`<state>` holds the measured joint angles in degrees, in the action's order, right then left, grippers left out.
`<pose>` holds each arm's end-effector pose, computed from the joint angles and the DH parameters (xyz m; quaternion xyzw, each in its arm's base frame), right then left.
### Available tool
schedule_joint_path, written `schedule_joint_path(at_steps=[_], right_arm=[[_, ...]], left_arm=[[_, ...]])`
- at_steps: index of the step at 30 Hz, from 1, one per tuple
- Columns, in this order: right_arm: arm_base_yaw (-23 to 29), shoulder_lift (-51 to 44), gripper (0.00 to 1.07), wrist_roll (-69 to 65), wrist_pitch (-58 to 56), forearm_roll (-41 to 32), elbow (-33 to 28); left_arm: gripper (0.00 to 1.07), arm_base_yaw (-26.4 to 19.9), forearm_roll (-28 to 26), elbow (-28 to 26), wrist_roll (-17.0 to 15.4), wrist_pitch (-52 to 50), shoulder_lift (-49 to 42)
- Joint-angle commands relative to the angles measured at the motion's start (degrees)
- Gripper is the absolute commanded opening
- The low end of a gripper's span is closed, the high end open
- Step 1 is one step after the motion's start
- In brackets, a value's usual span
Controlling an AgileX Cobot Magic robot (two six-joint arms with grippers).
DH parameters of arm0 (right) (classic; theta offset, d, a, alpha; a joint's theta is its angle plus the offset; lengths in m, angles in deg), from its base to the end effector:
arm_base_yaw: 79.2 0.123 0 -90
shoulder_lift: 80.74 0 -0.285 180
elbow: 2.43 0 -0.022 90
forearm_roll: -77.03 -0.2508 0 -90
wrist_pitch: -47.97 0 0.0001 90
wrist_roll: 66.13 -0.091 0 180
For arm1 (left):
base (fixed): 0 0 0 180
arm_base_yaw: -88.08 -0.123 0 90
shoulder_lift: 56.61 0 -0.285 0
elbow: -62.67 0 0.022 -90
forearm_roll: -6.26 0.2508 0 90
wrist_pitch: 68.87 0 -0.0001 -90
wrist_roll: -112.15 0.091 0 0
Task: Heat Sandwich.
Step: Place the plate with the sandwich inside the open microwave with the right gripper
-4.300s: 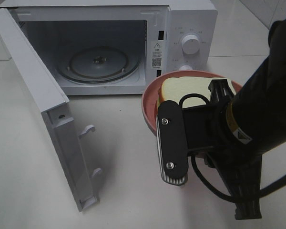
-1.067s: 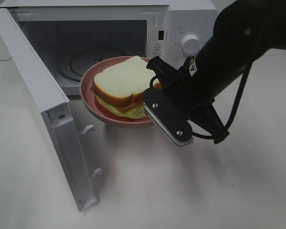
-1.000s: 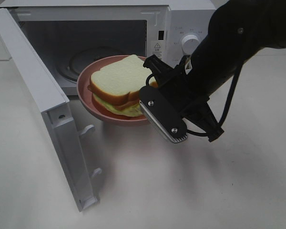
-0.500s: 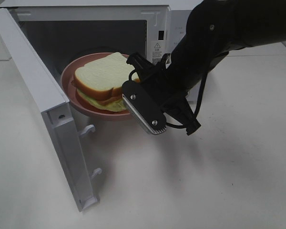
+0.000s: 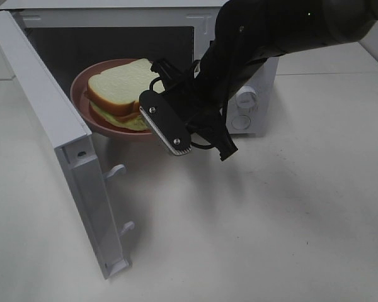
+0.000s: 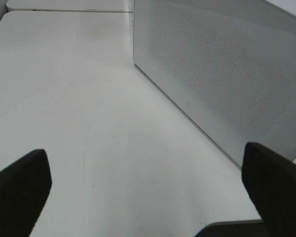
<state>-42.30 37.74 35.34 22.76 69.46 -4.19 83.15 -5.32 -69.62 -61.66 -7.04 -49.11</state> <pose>0.3291 0.2535 0.1915 -0.8733 0.3841 -0.1206 0.2743 -0.0077 -0.0168 0.2812 0.0152 0.8484 -0.0499 0.5269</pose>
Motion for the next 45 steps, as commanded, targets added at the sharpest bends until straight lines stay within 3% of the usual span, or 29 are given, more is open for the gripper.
schedule_joint_path(at_steps=[1, 14, 26, 32, 45], right_arm=[[-0.1, 1.9, 0.02, -1.5, -1.0, 1.6, 3.8], [0.1, 9.2, 0.03, -11.3, -5.8, 7.6, 16.1], [0.1, 14.7, 0.03, -16.3, -6.2, 9.1, 23.5], [0.1, 18.8, 0.03, -22.9, -9.6, 13.3, 30.7], [0.4, 26.4, 0.03, -26.6, -12.1, 13.9, 43.4]], left_arm=[[0.98, 0.3, -0.1, 0.1, -0.1, -0.2, -1.0], [0.98, 0.3, -0.1, 0.1, -0.1, -0.2, -1.0], [0.98, 0.3, -0.1, 0.1, -0.1, -0.2, -1.0], [0.98, 0.3, -0.1, 0.1, -0.1, -0.2, -1.0], [0.98, 0.3, -0.1, 0.1, -0.1, -0.2, -1.0]])
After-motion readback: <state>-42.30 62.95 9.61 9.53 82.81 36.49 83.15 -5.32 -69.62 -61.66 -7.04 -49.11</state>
